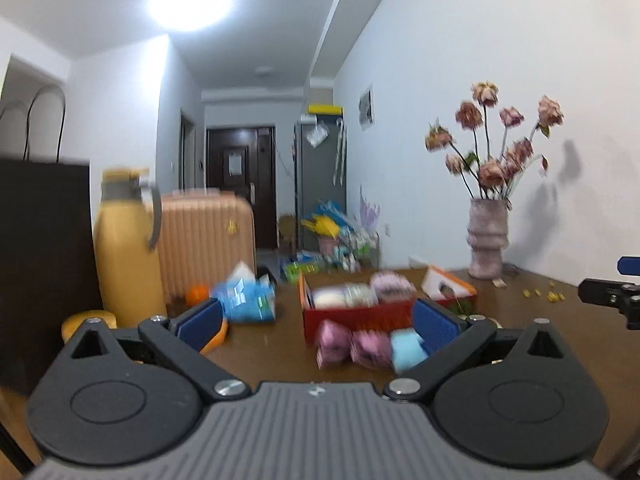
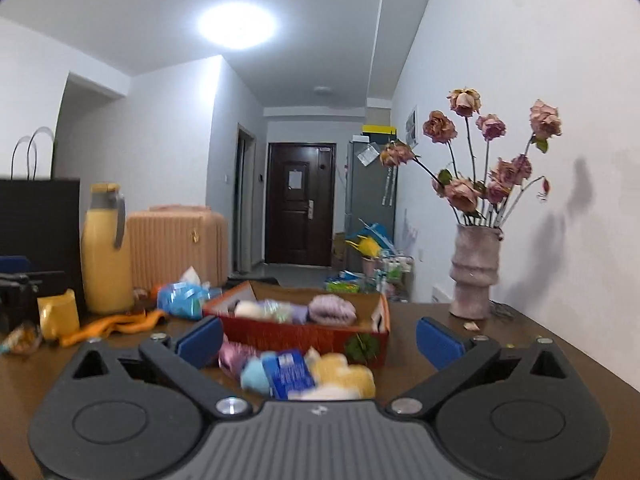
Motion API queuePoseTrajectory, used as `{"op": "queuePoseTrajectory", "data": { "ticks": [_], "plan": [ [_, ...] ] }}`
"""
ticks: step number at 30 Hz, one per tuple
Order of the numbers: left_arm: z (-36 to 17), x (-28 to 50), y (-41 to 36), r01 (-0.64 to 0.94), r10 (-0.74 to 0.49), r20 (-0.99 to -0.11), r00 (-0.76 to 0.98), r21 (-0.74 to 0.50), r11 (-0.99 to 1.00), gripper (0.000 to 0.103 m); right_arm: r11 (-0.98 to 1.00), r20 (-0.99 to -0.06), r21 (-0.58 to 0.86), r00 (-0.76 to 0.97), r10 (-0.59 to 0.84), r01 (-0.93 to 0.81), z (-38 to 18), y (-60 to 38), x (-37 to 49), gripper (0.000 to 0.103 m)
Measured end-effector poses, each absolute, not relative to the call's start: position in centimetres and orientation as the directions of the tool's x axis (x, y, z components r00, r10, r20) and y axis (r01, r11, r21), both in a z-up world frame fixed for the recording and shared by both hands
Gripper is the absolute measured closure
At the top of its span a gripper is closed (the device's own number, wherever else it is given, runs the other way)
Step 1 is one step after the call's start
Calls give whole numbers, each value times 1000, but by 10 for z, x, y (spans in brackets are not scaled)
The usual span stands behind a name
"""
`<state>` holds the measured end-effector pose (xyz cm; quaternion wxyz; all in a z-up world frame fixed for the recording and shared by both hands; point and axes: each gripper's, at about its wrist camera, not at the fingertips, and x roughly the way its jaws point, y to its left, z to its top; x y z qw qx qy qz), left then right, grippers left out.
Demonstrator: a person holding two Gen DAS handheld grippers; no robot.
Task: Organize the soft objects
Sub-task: 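Withdraw both tools from the box back over the table, then reach both open tools to the yellow-and-white plush sheep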
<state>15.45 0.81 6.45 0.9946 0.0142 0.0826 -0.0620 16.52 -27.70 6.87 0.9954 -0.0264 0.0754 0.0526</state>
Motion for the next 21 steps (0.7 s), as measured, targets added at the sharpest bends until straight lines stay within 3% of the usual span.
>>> {"op": "queuePoseTrajectory", "data": {
  "ticks": [4, 10, 21],
  "plan": [
    [48, 142, 17, 125, -121, -216, 969, 6, 992, 0, 995, -196, -39, 977, 87, -96, 54, -274, 148, 0],
    [45, 143, 30, 81, -80, -225, 971, -4, 997, 0, 993, -205, -43, 974, 101, -112, 40, -261, 132, 0],
    [28, 178, 6, 160, -154, -312, 937, -7, 987, 0, 994, -277, -44, 957, 88, -104, 22, -257, 162, 0]
  ]
}}
